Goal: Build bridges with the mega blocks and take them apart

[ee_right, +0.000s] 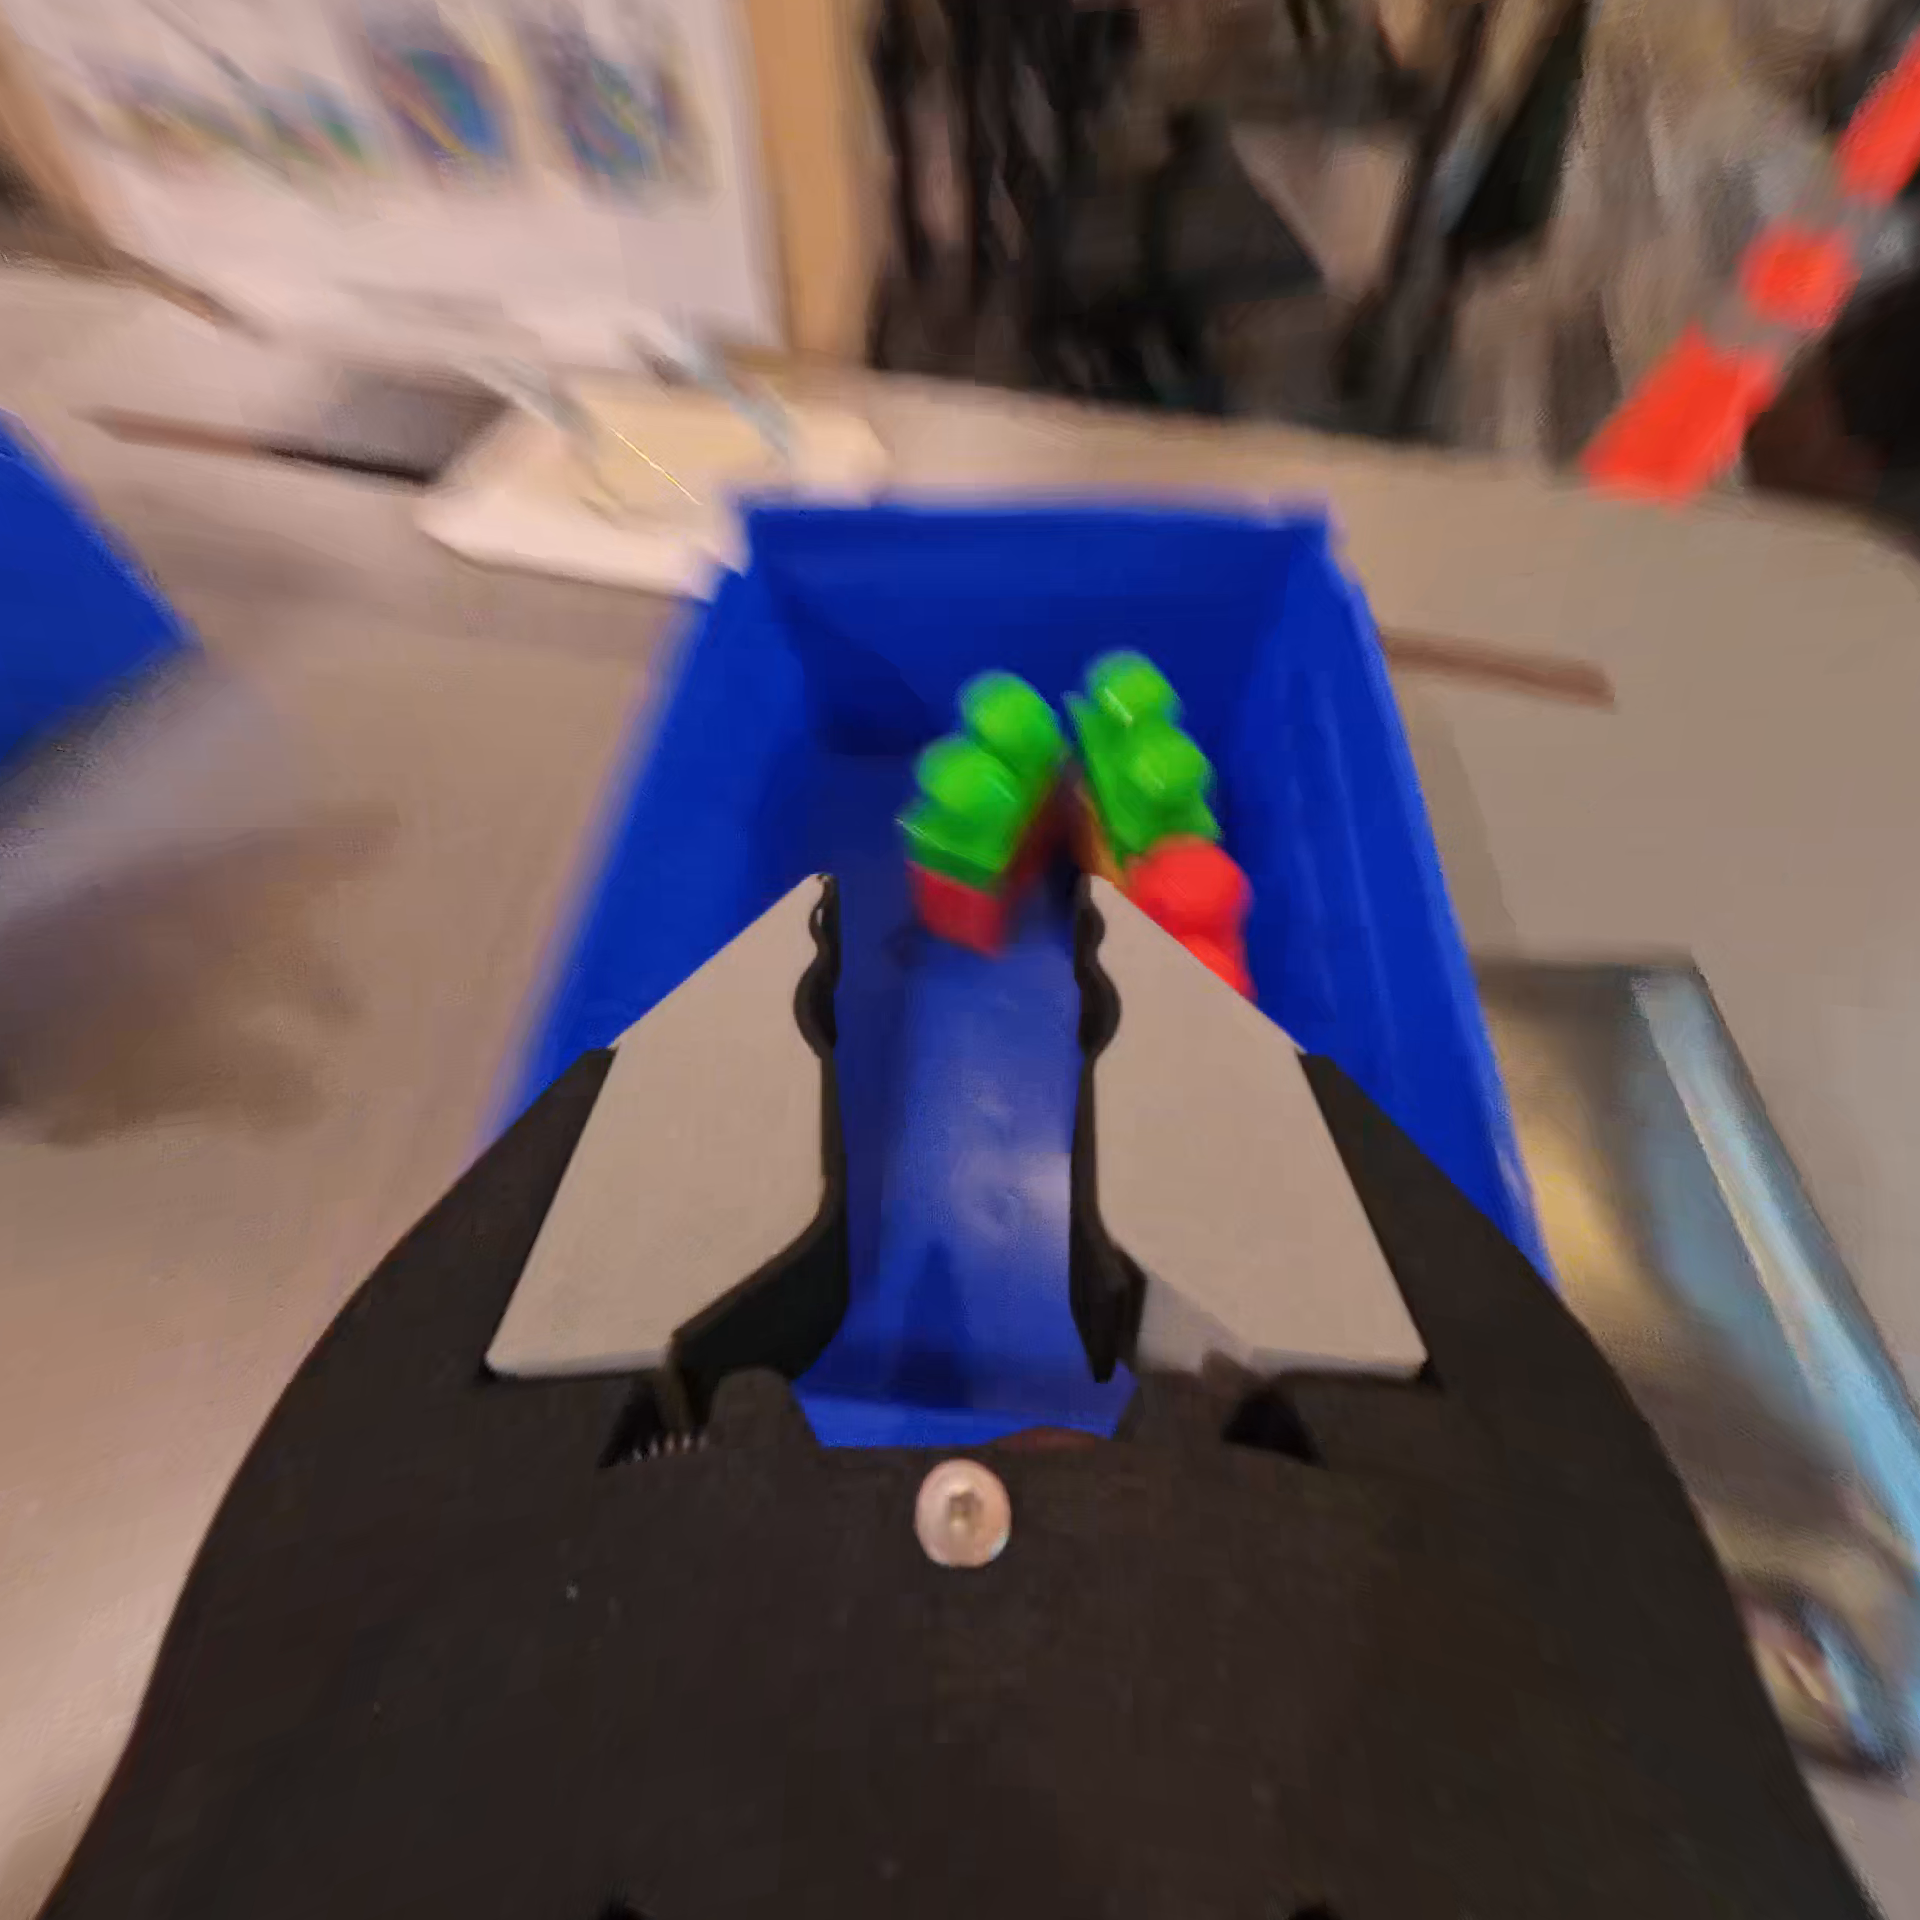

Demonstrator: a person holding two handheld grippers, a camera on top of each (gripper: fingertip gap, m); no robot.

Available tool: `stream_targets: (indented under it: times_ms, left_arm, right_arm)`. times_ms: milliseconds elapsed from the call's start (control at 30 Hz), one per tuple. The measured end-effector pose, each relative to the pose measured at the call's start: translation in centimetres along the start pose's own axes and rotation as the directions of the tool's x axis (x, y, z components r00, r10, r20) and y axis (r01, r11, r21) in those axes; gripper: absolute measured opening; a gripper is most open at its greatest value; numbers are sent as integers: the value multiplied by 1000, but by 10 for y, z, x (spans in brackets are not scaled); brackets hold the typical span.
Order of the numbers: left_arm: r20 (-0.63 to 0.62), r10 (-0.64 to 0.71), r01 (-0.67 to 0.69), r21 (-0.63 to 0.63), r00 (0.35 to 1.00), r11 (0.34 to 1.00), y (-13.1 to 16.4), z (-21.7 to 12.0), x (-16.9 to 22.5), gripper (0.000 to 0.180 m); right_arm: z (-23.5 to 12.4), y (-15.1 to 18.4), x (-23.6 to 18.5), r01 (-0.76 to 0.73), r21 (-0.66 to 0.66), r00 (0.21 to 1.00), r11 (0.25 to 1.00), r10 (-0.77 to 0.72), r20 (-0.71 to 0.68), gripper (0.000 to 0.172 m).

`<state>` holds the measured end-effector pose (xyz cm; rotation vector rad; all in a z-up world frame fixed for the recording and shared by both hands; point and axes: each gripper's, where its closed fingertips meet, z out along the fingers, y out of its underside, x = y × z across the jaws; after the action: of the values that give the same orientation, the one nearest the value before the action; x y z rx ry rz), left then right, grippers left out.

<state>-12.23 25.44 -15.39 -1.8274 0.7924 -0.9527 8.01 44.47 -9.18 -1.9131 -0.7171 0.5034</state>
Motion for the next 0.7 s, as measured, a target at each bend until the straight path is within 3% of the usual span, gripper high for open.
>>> stream_targets:
  times_ms: [67,133,300,467,600,700]
  left_arm:
    - [8,3,-3,-18,1000,1000,4,2,-2,39]
    - [17,8,-8,-32,1000,999,7,4,-3,39]
    - [35,9,-8,-38,999,999,10,4,-8,39]
    - [43,-1,4,-62,999,998,16,6,-11,39]
    - [49,19,-15,-86,999,996,18,12,-9,40]
    - [54,56,-50,-114,997,992,20,16,-4,41]
  right_arm:
    - [-22,-38,-53,38,198,990,980,-64,126,42]
    - [-29,-55,-106,62,292,965,955,-132,228,44]
    - [25,-22,-212,118,256,879,959,-221,422,48]
    - [85,36,-240,245,186,856,952,-302,420,38]
    - [101,66,-243,357,121,828,926,-374,418,40]
    - [102,67,-243,361,107,827,926,-371,421,44]
